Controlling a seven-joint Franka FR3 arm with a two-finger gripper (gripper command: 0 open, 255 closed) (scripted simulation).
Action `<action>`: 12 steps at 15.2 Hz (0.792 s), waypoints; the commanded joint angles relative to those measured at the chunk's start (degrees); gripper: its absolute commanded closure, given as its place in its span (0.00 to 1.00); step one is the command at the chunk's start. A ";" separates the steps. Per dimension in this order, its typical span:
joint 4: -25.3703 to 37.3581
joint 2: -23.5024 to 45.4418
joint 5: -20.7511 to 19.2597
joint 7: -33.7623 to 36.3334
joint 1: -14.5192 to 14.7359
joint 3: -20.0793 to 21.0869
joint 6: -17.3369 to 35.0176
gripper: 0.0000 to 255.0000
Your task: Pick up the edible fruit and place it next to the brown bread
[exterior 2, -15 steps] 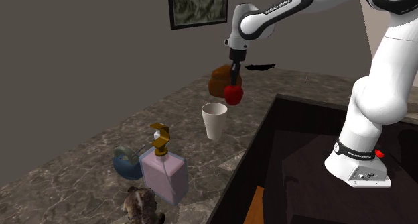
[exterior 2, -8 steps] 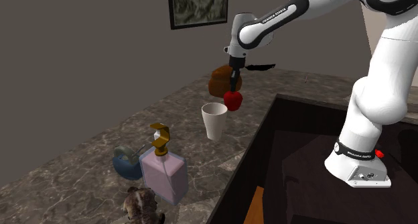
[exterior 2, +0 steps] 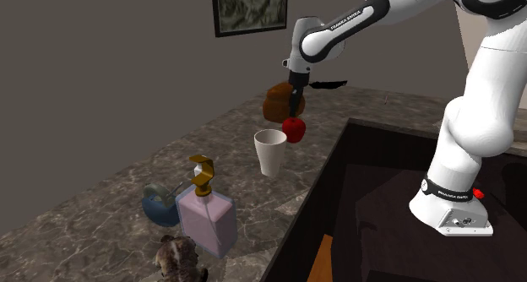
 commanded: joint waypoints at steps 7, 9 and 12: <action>3.01 -2.64 -0.81 0.54 -0.17 -0.11 -5.59 0.00; 3.92 -3.22 -0.98 0.65 -0.21 -0.12 -7.07 0.00; 3.92 -3.22 -0.98 0.66 -0.22 -0.12 -7.07 0.00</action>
